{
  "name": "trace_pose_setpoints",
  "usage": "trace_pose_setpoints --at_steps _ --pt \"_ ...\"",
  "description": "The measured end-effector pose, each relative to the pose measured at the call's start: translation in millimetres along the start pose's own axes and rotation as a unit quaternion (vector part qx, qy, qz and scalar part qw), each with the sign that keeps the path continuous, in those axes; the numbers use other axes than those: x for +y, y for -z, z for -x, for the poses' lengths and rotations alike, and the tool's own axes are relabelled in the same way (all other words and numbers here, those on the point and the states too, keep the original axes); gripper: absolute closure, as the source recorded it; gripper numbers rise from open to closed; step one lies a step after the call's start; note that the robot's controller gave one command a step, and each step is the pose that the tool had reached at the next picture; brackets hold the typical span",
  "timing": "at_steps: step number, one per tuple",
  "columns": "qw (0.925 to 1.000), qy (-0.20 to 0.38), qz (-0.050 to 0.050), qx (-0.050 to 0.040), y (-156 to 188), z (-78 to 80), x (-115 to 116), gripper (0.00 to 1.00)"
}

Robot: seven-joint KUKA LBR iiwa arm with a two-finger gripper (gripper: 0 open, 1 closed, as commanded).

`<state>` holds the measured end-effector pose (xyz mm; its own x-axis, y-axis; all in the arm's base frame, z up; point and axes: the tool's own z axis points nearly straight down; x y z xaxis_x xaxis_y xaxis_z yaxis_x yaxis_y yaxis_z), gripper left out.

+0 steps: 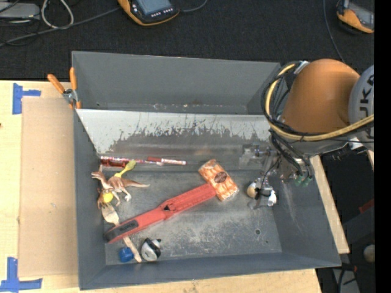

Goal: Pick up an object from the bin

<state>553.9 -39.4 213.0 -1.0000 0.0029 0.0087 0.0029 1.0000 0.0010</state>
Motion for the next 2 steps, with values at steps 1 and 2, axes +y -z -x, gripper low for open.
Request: trace_pose_setpoints --at_steps 1,2 --pt "1.0000 0.001 0.000 -0.0038 4.6 1.2 0.3 0.00" --pt "0.9997 -0.024 0.001 -0.0047 -72.7 44.0 38.3 0.00"
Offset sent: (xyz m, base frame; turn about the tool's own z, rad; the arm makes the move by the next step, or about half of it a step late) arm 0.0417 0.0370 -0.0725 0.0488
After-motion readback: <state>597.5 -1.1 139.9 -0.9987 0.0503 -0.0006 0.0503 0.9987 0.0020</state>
